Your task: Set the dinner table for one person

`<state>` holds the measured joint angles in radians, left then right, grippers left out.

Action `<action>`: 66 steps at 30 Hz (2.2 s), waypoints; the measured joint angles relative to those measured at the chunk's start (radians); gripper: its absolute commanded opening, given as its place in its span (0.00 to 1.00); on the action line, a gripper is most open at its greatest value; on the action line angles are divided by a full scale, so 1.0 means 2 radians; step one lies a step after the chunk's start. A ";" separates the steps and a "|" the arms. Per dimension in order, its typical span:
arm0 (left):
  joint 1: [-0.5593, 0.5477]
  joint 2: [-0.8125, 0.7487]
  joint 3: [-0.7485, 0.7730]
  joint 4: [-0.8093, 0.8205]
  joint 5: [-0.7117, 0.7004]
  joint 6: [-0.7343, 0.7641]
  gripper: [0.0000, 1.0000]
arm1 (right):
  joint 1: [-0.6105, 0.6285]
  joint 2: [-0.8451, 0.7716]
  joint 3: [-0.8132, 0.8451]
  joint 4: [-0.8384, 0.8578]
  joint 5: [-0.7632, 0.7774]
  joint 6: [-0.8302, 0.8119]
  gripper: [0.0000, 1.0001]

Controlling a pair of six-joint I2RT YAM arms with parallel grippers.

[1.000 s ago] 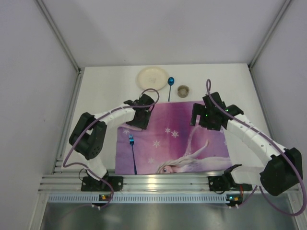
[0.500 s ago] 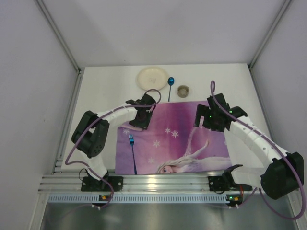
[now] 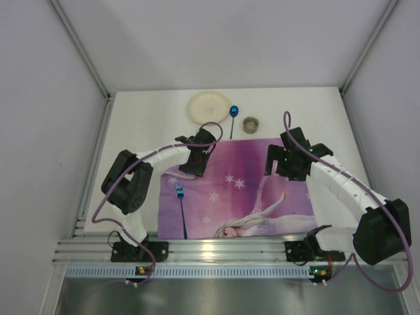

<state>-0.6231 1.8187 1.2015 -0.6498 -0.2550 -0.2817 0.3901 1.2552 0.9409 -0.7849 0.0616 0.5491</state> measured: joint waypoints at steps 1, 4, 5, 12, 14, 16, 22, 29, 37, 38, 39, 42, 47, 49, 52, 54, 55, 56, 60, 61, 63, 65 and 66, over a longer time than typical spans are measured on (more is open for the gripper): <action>0.000 0.005 0.002 0.000 -0.001 0.000 0.54 | -0.001 0.002 0.001 0.000 0.000 -0.001 1.00; 0.000 0.015 0.010 -0.003 -0.004 0.001 0.50 | -0.003 0.009 0.002 0.001 0.000 -0.004 1.00; 0.000 0.016 0.012 -0.003 -0.006 0.002 0.49 | -0.004 0.010 0.002 0.000 0.000 -0.006 1.00; 0.000 0.020 0.013 -0.006 -0.021 0.008 0.26 | -0.014 0.025 0.012 0.000 -0.001 -0.013 1.00; 0.000 0.020 0.014 -0.009 -0.025 0.010 0.20 | -0.014 0.028 0.016 0.002 -0.001 -0.013 1.00; 0.000 0.020 0.018 -0.014 -0.027 0.010 0.10 | -0.014 0.031 0.022 0.002 -0.001 -0.013 1.00; 0.000 0.020 0.057 -0.031 -0.044 0.022 0.00 | -0.014 0.036 0.032 0.005 -0.002 -0.016 1.00; 0.028 0.030 0.149 -0.060 -0.099 0.050 0.63 | -0.014 0.039 0.038 0.006 -0.003 -0.017 1.00; 0.123 0.073 0.253 -0.127 -0.210 -0.024 0.98 | -0.014 0.051 0.059 0.006 -0.019 -0.019 1.00; 0.125 0.070 0.249 -0.130 -0.210 -0.030 0.99 | -0.014 0.054 0.066 0.006 -0.021 -0.021 1.00; 0.125 0.067 0.244 -0.130 -0.208 -0.032 0.99 | -0.014 0.057 0.074 0.006 -0.025 -0.021 1.00; 0.116 0.055 0.233 -0.132 -0.189 -0.038 0.99 | -0.014 0.067 0.095 0.010 -0.037 -0.022 1.00; 0.109 0.047 0.235 -0.113 -0.130 -0.040 0.99 | -0.014 0.073 0.103 0.022 -0.051 -0.024 1.00; 0.112 0.055 0.251 -0.103 -0.098 -0.043 0.98 | -0.014 0.075 0.103 0.024 -0.057 -0.027 1.00; 0.125 0.092 0.310 -0.081 -0.045 -0.060 0.98 | -0.014 0.079 0.103 0.030 -0.067 -0.032 1.00; 0.138 0.127 0.354 -0.057 -0.013 -0.077 0.98 | -0.015 0.084 0.103 0.031 -0.073 -0.034 1.00; 0.145 0.146 0.373 -0.040 0.004 -0.086 0.98 | -0.016 0.087 0.103 0.031 -0.079 -0.035 1.00; 0.152 0.163 0.385 -0.025 0.022 -0.096 0.97 | -0.019 0.091 0.103 0.032 -0.086 -0.034 1.00; 0.185 0.224 0.393 0.042 0.111 -0.149 0.97 | -0.043 0.112 0.103 0.033 -0.127 -0.029 1.00; 0.190 0.238 0.394 0.051 0.124 -0.160 0.96 | -0.051 0.118 0.103 0.033 -0.137 -0.027 1.00; 0.202 0.267 0.394 0.072 0.146 -0.182 0.97 | -0.064 0.131 0.103 0.034 -0.154 -0.025 1.00; 0.210 0.282 0.409 0.090 0.163 -0.200 0.96 | -0.072 0.142 0.103 0.034 -0.168 -0.025 1.00; 0.212 0.286 0.422 0.098 0.166 -0.206 0.96 | -0.073 0.146 0.103 0.033 -0.172 -0.025 1.00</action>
<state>-0.1989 2.3909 2.0453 -0.4534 0.0772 -0.6945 0.2440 1.5482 1.1461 -0.7181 -0.2829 0.4988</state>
